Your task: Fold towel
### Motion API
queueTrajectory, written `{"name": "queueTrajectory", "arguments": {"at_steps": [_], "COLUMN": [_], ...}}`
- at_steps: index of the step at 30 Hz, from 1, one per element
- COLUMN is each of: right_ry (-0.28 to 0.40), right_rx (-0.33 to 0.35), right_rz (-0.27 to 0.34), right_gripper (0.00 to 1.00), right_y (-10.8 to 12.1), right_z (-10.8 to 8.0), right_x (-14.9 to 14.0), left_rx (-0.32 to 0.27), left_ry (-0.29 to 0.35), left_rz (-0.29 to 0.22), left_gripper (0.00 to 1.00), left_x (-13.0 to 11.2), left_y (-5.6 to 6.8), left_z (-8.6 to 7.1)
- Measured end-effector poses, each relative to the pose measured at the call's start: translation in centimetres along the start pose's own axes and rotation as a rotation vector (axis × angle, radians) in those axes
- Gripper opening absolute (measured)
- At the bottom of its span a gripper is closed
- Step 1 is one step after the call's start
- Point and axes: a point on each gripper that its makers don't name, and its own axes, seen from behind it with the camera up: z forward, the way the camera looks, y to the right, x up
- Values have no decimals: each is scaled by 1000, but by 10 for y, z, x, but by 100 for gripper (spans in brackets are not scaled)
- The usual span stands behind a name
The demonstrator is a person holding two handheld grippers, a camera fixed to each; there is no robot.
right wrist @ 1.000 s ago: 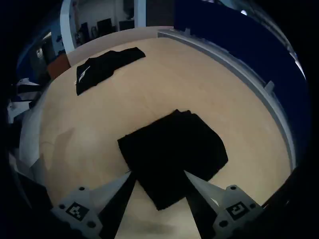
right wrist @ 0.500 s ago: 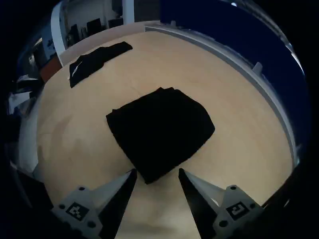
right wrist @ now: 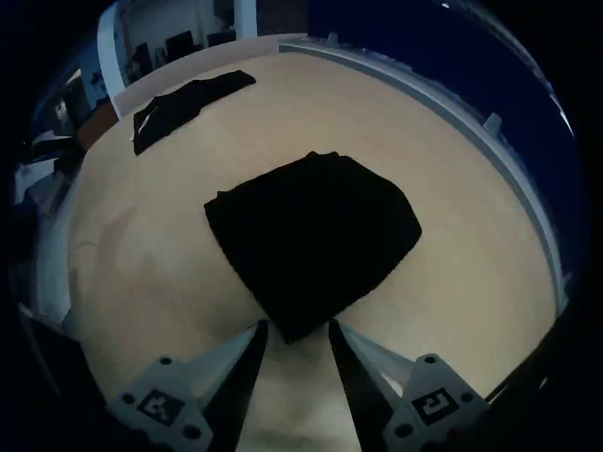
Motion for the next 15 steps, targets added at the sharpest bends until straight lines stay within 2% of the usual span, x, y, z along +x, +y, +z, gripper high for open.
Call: {"name": "queueTrajectory", "arguments": {"at_steps": [4, 8, 15], "right_ry": [-1, 0, 9], "right_rx": [-3, -8, -5], "right_rz": [3, 3, 7], "right_gripper": [45, 36, 10], "right_y": [0, 0, -1], "right_z": [0, 1, 1], "right_x": [-2, -3, -2], "left_rx": [0, 0, -2], "left_ry": [0, 0, 1], "left_rz": [-2, 0, 3], "left_gripper": [91, 91, 91], "left_x": [-1, -1, -1], "left_y": [0, 0, 1], "left_z": [0, 0, -1]}}
